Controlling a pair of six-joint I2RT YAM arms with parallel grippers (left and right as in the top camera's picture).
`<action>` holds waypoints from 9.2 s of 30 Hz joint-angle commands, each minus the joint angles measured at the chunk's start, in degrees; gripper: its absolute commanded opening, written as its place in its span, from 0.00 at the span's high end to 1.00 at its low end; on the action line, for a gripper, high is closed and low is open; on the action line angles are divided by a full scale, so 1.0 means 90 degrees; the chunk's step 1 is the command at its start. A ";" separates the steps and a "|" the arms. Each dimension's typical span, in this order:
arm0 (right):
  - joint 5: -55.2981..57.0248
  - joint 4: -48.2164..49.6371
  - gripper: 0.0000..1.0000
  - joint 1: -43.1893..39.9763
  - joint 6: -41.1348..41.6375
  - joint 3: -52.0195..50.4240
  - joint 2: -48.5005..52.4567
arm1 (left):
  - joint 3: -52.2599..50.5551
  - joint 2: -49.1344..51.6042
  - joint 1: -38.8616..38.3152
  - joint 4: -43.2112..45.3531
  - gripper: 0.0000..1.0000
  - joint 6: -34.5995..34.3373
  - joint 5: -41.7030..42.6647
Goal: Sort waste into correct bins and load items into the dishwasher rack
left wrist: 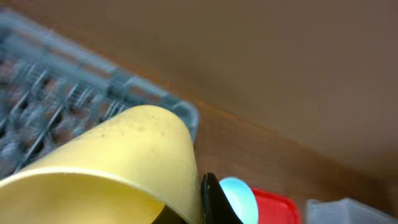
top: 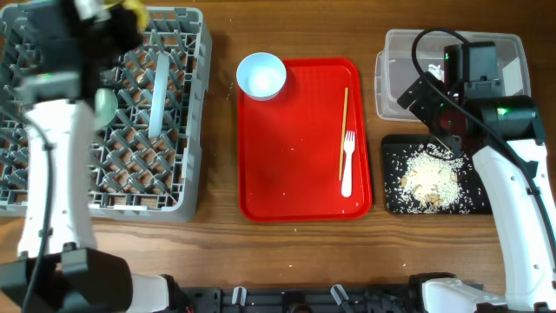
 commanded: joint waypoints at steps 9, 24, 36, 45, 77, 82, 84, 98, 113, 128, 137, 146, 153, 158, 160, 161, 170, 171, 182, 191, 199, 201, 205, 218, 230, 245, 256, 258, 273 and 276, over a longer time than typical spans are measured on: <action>0.0107 -0.0002 0.00 -0.0007 -0.0032 0.0039 0.0012 | -0.0007 0.0007 0.2951 -0.2310 0.96 -0.0376 0.3198; 0.0107 -0.0002 0.00 -0.0007 -0.0032 0.0039 0.0012 | -0.2074 0.0908 0.3832 -0.0695 0.96 -0.0121 0.5064; 0.0104 -0.0002 0.00 -0.0007 -0.0034 0.0039 0.0012 | -0.2103 0.1586 0.3842 -0.0578 0.85 -0.0007 0.5246; 0.0107 -0.0002 0.00 -0.0007 -0.0032 0.0039 0.0012 | -0.2103 0.1579 0.4420 -0.1209 0.76 -0.0005 0.4877; 0.0107 -0.0002 0.00 -0.0007 -0.0032 0.0039 0.0012 | -0.2072 -0.0709 0.1508 0.0039 0.96 -0.0243 0.0376; 0.0107 -0.0002 0.00 -0.0007 -0.0034 0.0039 0.0012 | -0.2072 -0.0243 0.0947 0.0090 0.96 -0.0005 -0.1107; 0.0107 -0.0002 0.00 -0.0007 -0.0032 0.0039 0.0012 | -0.2072 -0.0085 0.0993 0.0087 0.96 -0.0007 -0.1158; 0.0107 -0.0002 0.00 -0.0007 -0.0034 0.0039 0.0012 | -0.2072 -0.0039 0.1729 -0.0595 0.96 -0.0415 -0.1394; 0.0107 -0.0002 0.00 -0.0007 -0.0032 0.0039 0.0012 | -0.2072 -0.0039 0.1841 -0.0799 0.96 -0.0342 -0.1180; 0.0107 -0.0002 0.00 -0.0007 -0.0034 0.0039 0.0012 | -0.2072 -0.0440 0.1843 -0.0916 0.96 -0.0347 -0.1277; 0.0107 -0.0002 0.00 -0.0007 -0.0032 0.0039 0.0012 | -0.2072 -0.0590 0.1843 -0.1666 0.96 -0.0345 -0.1282; 0.0107 -0.0002 0.00 -0.0007 -0.0034 0.0039 0.0012 | -0.2072 -0.0590 0.1843 -0.2132 0.96 -0.0369 -0.1780; 0.0107 -0.0002 0.00 -0.0007 -0.0032 0.0039 0.0012 | -0.2072 -0.0607 0.2120 -0.2232 0.96 -0.0478 -0.1707; 0.0107 -0.0002 0.00 -0.0007 -0.0032 0.0039 0.0012 | -0.2072 -0.0787 0.2429 -0.2266 0.96 -0.0500 -0.0554; 0.0107 -0.0002 0.00 -0.0007 -0.0034 0.0039 0.0012 | -0.2072 -0.0940 0.2438 -0.2285 0.96 -0.0398 -0.0355; 0.0107 -0.0002 0.00 -0.0007 -0.0032 0.0039 0.0012 | -0.2072 -0.1056 0.2438 -0.2319 0.96 -0.0386 -0.0345; 0.0107 -0.0002 0.00 -0.0007 -0.0032 0.0039 0.0012 | -0.2072 -0.2414 0.2822 -0.3274 0.96 -0.0393 -0.0347; 0.0107 -0.0002 0.00 -0.0007 -0.0032 0.0039 0.0012 | -0.2072 -0.2531 0.2900 -0.3504 0.96 -0.0393 -0.0347; 0.0107 -0.0002 0.00 -0.0007 -0.0034 0.0039 0.0012 | -0.3215 -0.2589 0.3094 -0.3621 0.96 -0.1416 -0.1311; 0.0107 -0.0002 0.00 -0.0007 -0.0029 0.0039 0.0012 | -0.3667 -0.2110 0.3092 -0.2310 0.96 -0.1751 -0.1545; 0.0107 -0.0002 0.00 -0.0007 -0.0032 0.0039 0.0012 | -0.3667 -0.1367 0.3084 -0.0940 0.96 -0.1678 -0.1086; 0.0107 -0.0002 0.00 -0.0007 -0.0032 0.0039 0.0012 | -0.3667 -0.1127 0.3087 -0.0690 0.96 -0.1673 -0.1086; 0.0107 -0.0002 0.00 -0.0007 -0.0032 0.0039 0.0012 | -0.3667 -0.0945 0.3087 -0.0386 0.96 -0.1673 -0.1086; 0.0107 -0.0002 0.00 -0.0007 -0.0034 0.0039 0.0012 | -0.3660 -0.1916 0.3092 -0.0294 0.96 -0.1678 -0.1086; 0.0107 -0.0002 0.00 -0.0007 -0.0034 0.0039 0.0012 | -0.3662 -0.3385 0.1996 0.0066 0.96 -0.1219 -0.0680; 0.0107 -0.0002 0.00 -0.0007 -0.0034 0.0039 0.0012 | -0.3662 -0.1474 0.1758 0.0729 0.96 -0.1013 -0.2089; 0.0107 -0.0002 0.00 -0.0007 -0.0032 0.0039 0.0012 | -0.3662 -0.1460 0.1967 0.0532 0.96 -0.1025 -0.2050; 0.0107 -0.0002 0.00 -0.0007 -0.0032 0.0039 0.0012 | -0.3662 -0.1447 0.1974 0.0471 0.96 -0.1025 -0.2142; 0.0107 -0.0002 0.00 -0.0007 -0.0032 0.0039 0.0012 | -0.3757 -0.0848 0.2331 0.0532 0.96 -0.1005 -0.2329; 0.0107 -0.0002 0.00 -0.0007 -0.0032 0.0039 0.0012 | -0.3757 -0.0833 0.2331 0.0551 0.96 -0.1005 -0.2322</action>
